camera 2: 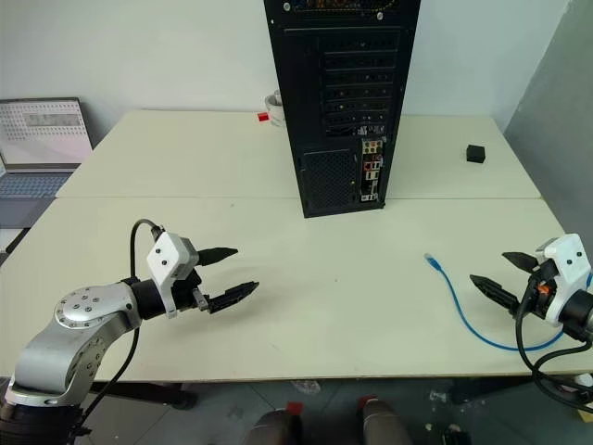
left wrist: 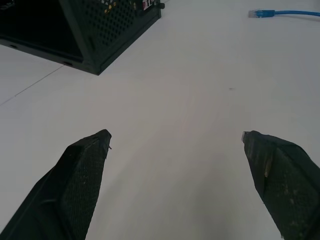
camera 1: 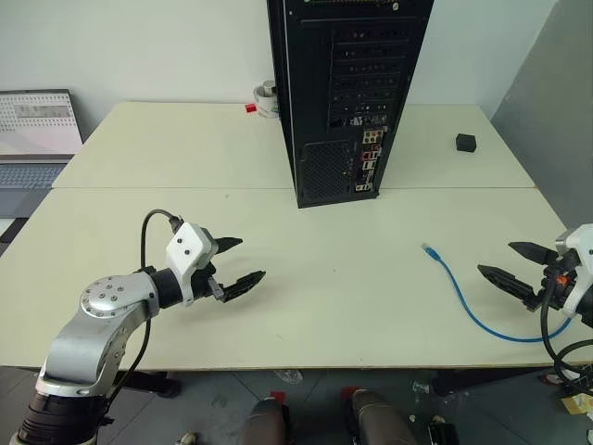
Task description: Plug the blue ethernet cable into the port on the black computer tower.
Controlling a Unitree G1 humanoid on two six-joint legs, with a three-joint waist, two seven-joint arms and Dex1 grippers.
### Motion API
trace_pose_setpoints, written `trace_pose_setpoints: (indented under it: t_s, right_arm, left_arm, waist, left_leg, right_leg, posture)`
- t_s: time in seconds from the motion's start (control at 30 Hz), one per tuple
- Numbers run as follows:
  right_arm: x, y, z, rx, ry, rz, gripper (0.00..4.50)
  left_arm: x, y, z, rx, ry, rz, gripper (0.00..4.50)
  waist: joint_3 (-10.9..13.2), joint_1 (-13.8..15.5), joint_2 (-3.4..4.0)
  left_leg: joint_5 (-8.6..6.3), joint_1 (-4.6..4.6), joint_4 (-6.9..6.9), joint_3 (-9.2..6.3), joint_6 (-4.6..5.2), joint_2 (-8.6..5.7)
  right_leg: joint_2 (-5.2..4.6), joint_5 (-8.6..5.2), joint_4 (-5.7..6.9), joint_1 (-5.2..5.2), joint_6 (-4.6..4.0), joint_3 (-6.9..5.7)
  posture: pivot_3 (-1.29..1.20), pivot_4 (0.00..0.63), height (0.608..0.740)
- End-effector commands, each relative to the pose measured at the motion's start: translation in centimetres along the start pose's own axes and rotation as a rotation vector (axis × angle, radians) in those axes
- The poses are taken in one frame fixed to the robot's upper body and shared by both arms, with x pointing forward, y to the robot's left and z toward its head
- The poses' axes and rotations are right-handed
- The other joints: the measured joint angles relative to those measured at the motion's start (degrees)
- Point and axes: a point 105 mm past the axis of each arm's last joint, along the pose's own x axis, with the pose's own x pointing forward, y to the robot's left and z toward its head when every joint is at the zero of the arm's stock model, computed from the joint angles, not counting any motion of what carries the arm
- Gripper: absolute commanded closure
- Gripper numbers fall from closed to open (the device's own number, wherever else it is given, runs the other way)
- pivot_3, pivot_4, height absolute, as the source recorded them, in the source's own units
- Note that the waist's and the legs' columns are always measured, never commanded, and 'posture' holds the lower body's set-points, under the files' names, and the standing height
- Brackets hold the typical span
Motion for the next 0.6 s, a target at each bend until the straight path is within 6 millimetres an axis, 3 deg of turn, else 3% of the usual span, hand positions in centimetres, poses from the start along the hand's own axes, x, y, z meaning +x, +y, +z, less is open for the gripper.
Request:
trace_pose_setpoints:
  t_s: [0.03, 0.6]
  right_arm:
    - [-0.71, -0.04, 1.49, -0.046, -0.029, -0.003, 0.0]
    - [0.12, 0.07, 1.31, -0.026, -0.025, 0.004, 0.0]
  left_arm:
    - [-0.38, -0.11, 1.27, 0.056, -0.017, -0.017, 0.02]
    - [-0.57, -0.28, 0.92, 0.08, 0.002, 0.003, 0.02]
  waist:
    - [0.0, -0.01, 0.0]
    - [0.0, -0.01, -0.01]
  left_leg:
    - [0.0, 0.0, 0.0, 0.01, 0.0, 0.0]
    - [0.0, 0.0, 0.0, 0.0, 0.0, 0.0]
  right_leg:
    - [0.0, 0.0, 0.0, 0.0, 0.0, 0.01]
    - [0.0, 0.0, 0.0, 0.0, 0.01, 0.0]
  posture:
    - [0.0, 0.15, 0.74]
    - [0.0, 0.15, 0.74]
